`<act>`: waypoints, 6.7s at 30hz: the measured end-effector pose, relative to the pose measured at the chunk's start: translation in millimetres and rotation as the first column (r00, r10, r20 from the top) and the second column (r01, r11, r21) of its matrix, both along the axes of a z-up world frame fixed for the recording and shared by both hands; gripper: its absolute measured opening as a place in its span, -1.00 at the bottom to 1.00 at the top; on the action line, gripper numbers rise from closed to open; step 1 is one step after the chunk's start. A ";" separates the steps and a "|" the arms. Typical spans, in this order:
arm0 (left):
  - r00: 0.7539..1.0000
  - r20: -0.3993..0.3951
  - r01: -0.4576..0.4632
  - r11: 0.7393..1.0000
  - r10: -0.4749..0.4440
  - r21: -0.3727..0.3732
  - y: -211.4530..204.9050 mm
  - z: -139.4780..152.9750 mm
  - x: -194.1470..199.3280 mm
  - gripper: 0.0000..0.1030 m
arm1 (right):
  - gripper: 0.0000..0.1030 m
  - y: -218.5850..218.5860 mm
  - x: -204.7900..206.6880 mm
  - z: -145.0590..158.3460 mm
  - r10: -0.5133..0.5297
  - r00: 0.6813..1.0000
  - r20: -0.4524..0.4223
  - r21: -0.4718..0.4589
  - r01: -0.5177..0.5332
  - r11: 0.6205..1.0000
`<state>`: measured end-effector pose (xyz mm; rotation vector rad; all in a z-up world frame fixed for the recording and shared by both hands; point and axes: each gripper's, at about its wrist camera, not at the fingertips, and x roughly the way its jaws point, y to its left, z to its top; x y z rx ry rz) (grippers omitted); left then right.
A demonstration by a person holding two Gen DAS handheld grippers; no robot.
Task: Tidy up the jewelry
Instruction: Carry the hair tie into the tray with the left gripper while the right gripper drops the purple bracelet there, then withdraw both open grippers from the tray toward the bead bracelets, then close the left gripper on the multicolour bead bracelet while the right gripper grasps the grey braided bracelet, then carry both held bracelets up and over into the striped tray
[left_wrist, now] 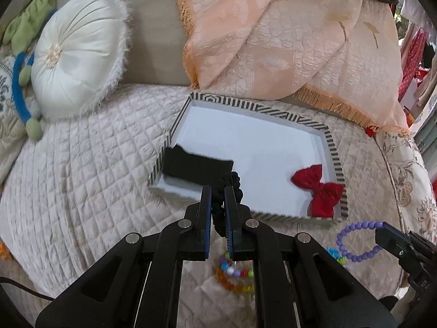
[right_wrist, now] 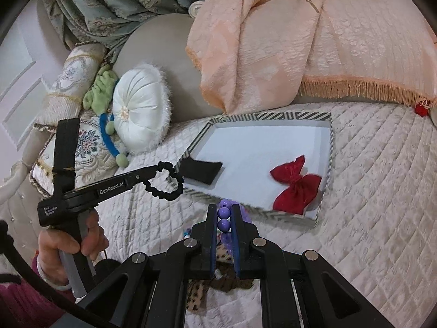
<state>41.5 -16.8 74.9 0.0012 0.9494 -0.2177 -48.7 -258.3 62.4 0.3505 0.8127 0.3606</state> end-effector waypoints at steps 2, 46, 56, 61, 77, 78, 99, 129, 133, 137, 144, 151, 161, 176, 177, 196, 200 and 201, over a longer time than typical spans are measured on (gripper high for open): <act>1.000 -0.003 -0.002 1.000 0.002 0.006 -3.7 -0.4 10.1 -0.85 | -0.83 -3.5 8.6 0.2 -0.006 1.000 -0.001 -0.015 0.006 1.000; 0.984 -0.152 -0.089 0.995 0.095 0.048 -16.4 -94.4 181.7 -0.85 | -0.84 -30.4 195.7 -97.1 -0.119 0.976 -0.180 -0.211 0.080 0.974; 0.976 -0.160 -0.139 0.989 0.146 0.058 -1.1 -102.1 185.3 -0.79 | -0.62 -47.8 187.6 -94.1 -0.123 0.974 -0.193 -0.090 0.107 0.990; 0.971 -0.181 -0.155 0.987 0.160 0.042 7.1 -96.8 174.6 -0.25 | -0.34 -48.4 176.6 -84.3 -0.114 0.978 -0.175 -0.082 0.101 0.992; 0.989 -0.109 -0.095 0.994 0.100 0.046 18.9 -49.7 87.6 -0.05 | -0.27 -22.6 100.9 -50.7 -0.124 0.982 -0.145 -0.140 0.103 0.985; 0.990 -0.102 -0.089 0.995 0.094 0.046 18.5 -47.3 81.3 -0.05 | -0.27 -20.7 94.9 -49.4 -0.120 0.982 -0.143 -0.138 0.100 0.985; 0.986 -0.165 0.022 0.997 -0.034 -0.073 21.0 -35.6 -49.2 0.01 | -0.12 -15.3 -31.3 -42.6 -0.081 0.984 -0.157 -0.155 0.057 0.986; 0.957 -0.286 -0.063 0.994 0.036 -0.086 27.8 -85.2 -31.6 0.01 | -0.09 -4.1 -50.5 -64.5 -0.031 0.981 -0.191 -0.149 0.002 0.989; 0.945 -0.325 -0.047 0.996 0.021 -0.073 23.9 -95.6 -22.6 0.01 | -0.10 -19.7 -40.2 -67.6 -0.050 0.979 -0.198 -0.207 0.008 0.978; 0.933 -0.360 -0.049 0.995 0.016 -0.083 23.7 -102.3 -17.0 0.01 | -0.10 -25.0 -30.3 -71.5 -0.050 0.977 -0.206 -0.221 0.003 0.975; 0.921 -0.389 -0.053 0.996 0.020 -0.073 16.2 -110.4 -6.9 0.01 | -0.10 -29.7 -29.3 -73.3 -0.060 0.976 -0.211 -0.169 0.024 0.985; 0.921 -0.389 -0.051 0.995 0.012 -0.089 6.8 -111.5 -0.2 0.00 | -0.10 -35.8 -46.4 -73.6 -0.057 0.974 -0.218 -0.204 0.012 0.979; 0.924 -0.383 -0.023 0.996 -0.012 -0.087 -5.1 -111.3 6.8 -0.09 | -0.25 -36.3 -51.7 -100.4 -0.052 0.969 -0.243 -0.274 -0.018 0.962; 0.930 -0.358 0.060 0.996 -0.082 -0.072 -31.9 -107.6 18.0 -0.91 | -0.75 -35.1 -54.5 -103.5 -0.050 0.978 -0.202 -0.283 -0.009 0.959; 0.930 -0.358 0.063 0.995 -0.087 -0.078 -31.2 -106.4 16.7 -0.91 | -0.75 -35.5 -54.8 -103.8 -0.043 0.977 -0.210 -0.272 -0.016 0.962; 0.907 -0.395 0.139 0.989 -0.146 -0.047 -33.9 -117.3 21.7 -0.25 | -0.74 -31.1 -47.4 -109.4 -0.021 0.973 -0.228 -0.240 -0.035 0.970; 0.903 -0.397 0.167 0.986 -0.165 -0.031 -35.0 -118.5 20.4 -0.25 | -0.73 -34.3 -44.0 -110.7 -0.030 0.972 -0.233 -0.212 -0.021 0.977; 0.902 -0.396 0.179 0.984 -0.171 -0.016 -37.7 -118.7 20.0 -0.26 | -0.73 -34.7 -43.9 -110.8 -0.031 0.971 -0.235 -0.206 -0.018 0.978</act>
